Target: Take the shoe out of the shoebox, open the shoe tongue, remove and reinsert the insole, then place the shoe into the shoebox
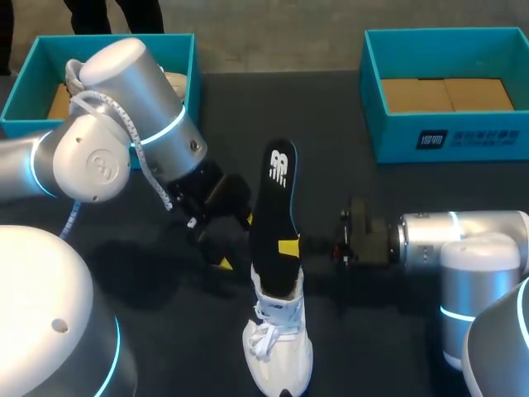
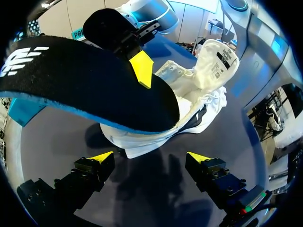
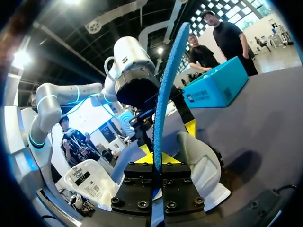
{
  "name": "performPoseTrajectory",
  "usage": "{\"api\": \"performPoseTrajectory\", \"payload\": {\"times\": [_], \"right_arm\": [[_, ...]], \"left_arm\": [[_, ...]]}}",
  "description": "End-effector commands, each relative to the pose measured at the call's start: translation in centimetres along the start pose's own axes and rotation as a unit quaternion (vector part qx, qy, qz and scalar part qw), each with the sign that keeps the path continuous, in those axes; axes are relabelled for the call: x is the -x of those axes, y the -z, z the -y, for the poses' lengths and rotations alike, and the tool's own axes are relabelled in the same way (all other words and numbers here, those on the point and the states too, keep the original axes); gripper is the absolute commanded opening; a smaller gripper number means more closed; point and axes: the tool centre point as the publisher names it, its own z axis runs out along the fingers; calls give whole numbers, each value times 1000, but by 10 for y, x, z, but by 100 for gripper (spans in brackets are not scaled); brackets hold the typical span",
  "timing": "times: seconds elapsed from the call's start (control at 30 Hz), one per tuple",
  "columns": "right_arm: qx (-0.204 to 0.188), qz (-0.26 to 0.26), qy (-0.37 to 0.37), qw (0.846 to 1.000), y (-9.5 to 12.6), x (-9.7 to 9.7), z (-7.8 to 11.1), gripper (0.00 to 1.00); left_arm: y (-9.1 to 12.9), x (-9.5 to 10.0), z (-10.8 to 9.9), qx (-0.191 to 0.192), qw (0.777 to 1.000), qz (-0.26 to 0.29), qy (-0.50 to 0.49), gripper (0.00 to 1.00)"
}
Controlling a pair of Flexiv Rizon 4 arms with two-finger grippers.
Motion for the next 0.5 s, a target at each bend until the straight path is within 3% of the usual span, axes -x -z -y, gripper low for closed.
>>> {"api": "performPoseTrajectory", "payload": {"times": [0.03,0.5], "right_arm": [[-2,-1,-2,1000,-3,-2,7,0],[-11,-5,-20,1000,-4,-7,24,0]], "left_arm": [[-2,-3,0,1,1000,3,0,100],[-3,-6,2,5,1000,4,-1,100]]}}
